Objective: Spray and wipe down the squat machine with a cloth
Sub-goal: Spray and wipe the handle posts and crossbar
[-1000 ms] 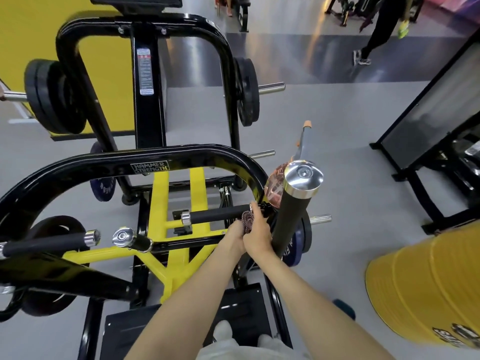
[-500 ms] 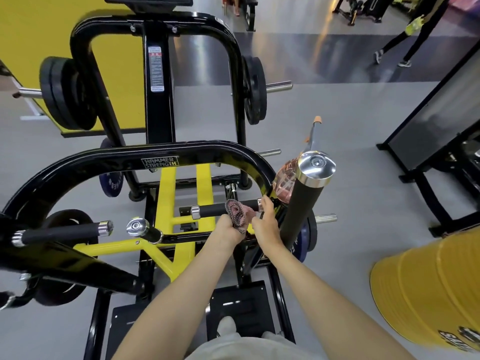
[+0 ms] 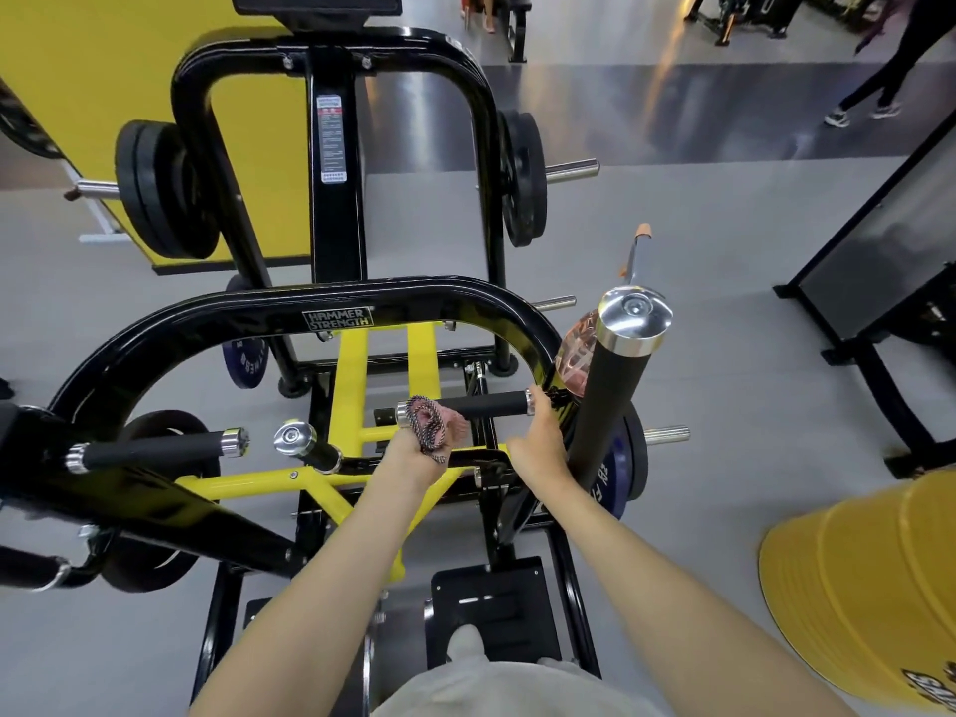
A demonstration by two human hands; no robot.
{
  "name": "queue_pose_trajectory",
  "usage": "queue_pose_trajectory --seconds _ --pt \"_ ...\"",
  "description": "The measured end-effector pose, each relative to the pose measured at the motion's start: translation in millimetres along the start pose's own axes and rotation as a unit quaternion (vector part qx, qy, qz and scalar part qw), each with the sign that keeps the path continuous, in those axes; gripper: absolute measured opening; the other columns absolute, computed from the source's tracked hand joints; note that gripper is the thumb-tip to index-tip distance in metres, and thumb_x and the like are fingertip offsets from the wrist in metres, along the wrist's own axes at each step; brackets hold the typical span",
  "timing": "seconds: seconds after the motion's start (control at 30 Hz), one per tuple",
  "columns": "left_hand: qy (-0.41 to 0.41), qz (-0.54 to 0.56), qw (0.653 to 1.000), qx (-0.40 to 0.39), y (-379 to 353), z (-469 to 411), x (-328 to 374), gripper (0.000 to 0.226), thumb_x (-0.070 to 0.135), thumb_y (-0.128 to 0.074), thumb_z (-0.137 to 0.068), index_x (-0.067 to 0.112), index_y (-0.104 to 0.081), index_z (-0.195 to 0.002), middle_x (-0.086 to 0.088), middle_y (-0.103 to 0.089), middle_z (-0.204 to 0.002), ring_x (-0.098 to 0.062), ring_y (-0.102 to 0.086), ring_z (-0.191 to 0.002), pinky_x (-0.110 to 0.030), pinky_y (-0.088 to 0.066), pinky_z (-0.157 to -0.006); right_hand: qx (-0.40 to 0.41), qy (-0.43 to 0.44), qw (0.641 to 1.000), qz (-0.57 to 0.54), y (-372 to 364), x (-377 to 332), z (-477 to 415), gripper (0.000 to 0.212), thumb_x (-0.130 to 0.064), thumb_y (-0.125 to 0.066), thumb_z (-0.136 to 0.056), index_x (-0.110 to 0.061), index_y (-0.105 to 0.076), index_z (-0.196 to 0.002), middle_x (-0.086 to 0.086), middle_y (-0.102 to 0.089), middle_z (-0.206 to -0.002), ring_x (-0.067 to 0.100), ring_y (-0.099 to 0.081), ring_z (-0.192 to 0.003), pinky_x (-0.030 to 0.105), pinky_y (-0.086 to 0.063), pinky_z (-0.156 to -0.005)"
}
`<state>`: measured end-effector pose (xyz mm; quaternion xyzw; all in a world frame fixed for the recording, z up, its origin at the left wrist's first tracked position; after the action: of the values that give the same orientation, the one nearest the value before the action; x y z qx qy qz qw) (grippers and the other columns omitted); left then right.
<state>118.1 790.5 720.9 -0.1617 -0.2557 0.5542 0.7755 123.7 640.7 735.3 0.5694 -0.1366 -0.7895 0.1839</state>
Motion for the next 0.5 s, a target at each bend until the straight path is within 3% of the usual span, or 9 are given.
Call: queue_pose_trajectory --seconds 0.1,0.23,0.33,0.43,0.5 --pt "-0.009 0.025 0.999 0.017 14.9 -3.2 14.0 0.029 0.004 -0.036 -0.101 -0.007 -0.054 -0.082 -0.02 -0.061 -0.06 -0.02 -0.057 -0.032 -0.021 -0.041 -0.029 -0.01 0.017 0.999 0.046 -3.9 2.5 -5.2 0.08 0.006 -0.054 -0.079 -0.023 -0.024 -0.147 0.0 -0.019 -0.156 0.021 -0.023 -0.142 0.045 -0.034 -0.112" --pt "-0.044 0.015 0.998 0.045 29.1 -4.6 23.0 0.023 0.006 -0.034 -0.101 -0.003 -0.055 -0.105 -0.02 -0.063 -0.084 -0.022 -0.062 -0.04 -0.023 -0.046 -0.033 -0.014 0.034 0.985 0.17 -16.3 -1.0 -4.2 0.075 0.0 -0.054 -0.083 -0.019 -0.023 -0.148 0.006 0.009 -0.16 0.022 0.009 -0.147 0.042 -0.013 -0.12" --pt "-0.148 -0.094 0.981 0.088 32.6 6.8 25.4 0.026 0.007 -0.038 -0.1 0.003 -0.051 -0.122 -0.013 -0.056 -0.104 -0.022 -0.065 -0.064 -0.027 -0.056 -0.053 -0.015 0.08 0.962 0.262 -26.6 -6.8 -1.7 0.072 -0.004 -0.053 -0.086 -0.017 -0.021 -0.149 0.009 0.014 -0.159 0.023 0.017 -0.146 0.041 -0.002 -0.121" --pt "-0.302 -0.306 0.889 0.158 39.4 19.1 29.5 0.022 0.006 -0.041 -0.097 0.009 -0.057 -0.112 -0.01 -0.058 -0.109 -0.026 -0.059 -0.104 -0.04 -0.049 -0.089 -0.066 0.147 0.926 0.341 -41.0 -16.3 -3.6 0.077 -0.003 -0.05 -0.086 -0.015 -0.012 -0.152 0.008 0.011 -0.16 0.022 0.016 -0.146 0.041 0.005 -0.12" --pt "-0.402 -0.434 0.796 0.127 40.8 26.6 27.5 0.026 0.004 -0.046 -0.096 0.01 -0.054 -0.12 -0.003 -0.056 -0.112 -0.017 -0.052 -0.105 -0.029 -0.042 -0.088 -0.114 0.174 0.903 0.376 -52.3 -22.2 -5.8 0.078 -0.004 -0.048 -0.088 -0.016 -0.007 -0.153 0.006 0.008 -0.16 0.022 0.013 -0.147 0.042 0.005 -0.12"
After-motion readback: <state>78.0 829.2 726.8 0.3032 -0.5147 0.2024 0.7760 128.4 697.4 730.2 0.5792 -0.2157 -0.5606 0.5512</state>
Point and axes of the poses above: each hand's wrist, its own z-axis away from the middle knuckle, its own y-axis out of the back of the hand, x = y × z, the point moved 2 cm from there along -z, towards the middle knuckle
